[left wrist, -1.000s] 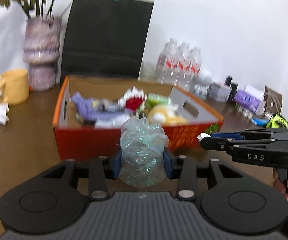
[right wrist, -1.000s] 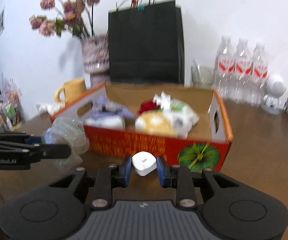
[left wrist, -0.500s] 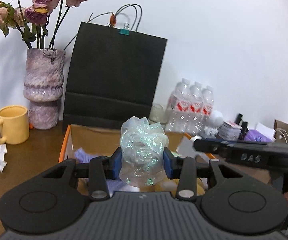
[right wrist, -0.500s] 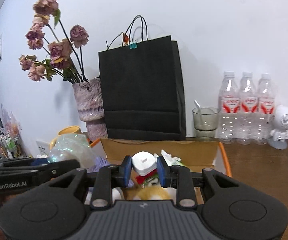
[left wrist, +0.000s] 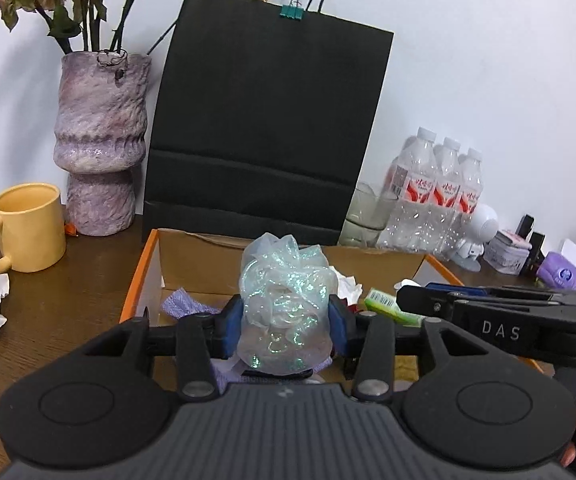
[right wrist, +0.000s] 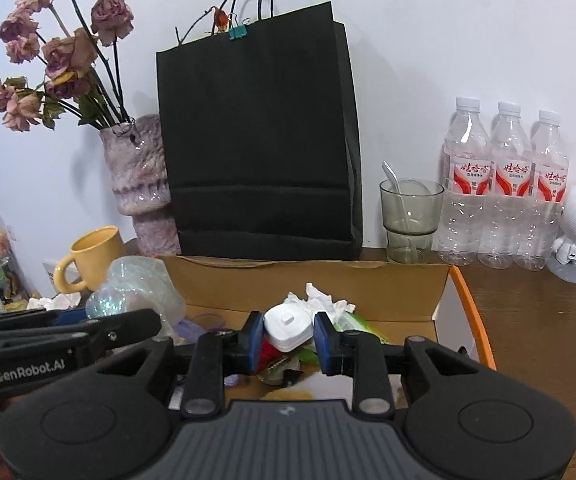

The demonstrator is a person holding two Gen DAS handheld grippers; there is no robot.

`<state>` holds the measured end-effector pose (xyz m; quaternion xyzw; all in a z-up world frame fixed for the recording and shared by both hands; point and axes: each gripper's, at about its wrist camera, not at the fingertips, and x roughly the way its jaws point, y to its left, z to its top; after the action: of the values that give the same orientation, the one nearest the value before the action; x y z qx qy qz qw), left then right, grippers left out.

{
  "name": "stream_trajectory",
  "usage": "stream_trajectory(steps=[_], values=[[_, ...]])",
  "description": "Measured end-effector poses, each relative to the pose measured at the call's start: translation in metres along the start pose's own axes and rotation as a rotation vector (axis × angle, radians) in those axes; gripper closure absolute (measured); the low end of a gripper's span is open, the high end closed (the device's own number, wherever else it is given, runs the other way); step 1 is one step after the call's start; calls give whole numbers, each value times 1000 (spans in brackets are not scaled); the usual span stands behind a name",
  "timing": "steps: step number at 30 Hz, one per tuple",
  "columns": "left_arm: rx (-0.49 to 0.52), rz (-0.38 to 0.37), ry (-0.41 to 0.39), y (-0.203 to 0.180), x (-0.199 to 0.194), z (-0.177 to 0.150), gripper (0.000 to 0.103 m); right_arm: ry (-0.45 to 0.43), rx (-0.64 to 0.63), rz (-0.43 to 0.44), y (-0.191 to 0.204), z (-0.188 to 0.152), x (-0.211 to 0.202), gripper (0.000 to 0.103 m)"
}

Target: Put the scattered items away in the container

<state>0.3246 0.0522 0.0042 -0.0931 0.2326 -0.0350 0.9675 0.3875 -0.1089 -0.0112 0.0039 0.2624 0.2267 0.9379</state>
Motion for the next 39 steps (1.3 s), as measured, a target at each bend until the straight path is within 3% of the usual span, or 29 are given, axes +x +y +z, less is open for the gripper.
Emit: stream_trajectory(steps=[1, 2, 3, 4, 5, 22, 39], values=[[-5, 16, 2, 0, 0, 0, 43, 14, -8, -11, 0, 0, 0, 71], [-12, 39, -1, 0, -1, 0, 26, 30, -12, -30, 0, 0, 0, 47], [-13, 60, -8, 0, -3, 0, 7, 42, -13, -50, -1, 1, -1, 31], [-12, 80, -16, 0, -6, 1, 0, 46, -18, -64, -1, 2, -2, 7], [-6, 99, -24, 0, -8, 2, 0, 45, -27, -95, -1, 3, -4, 1], [13, 113, 13, -10, -25, 2, 0, 82, -30, -114, 1, 4, -24, 0], [17, 90, 3, -38, -129, -7, 0, 40, -20, -105, 24, -9, -138, 0]])
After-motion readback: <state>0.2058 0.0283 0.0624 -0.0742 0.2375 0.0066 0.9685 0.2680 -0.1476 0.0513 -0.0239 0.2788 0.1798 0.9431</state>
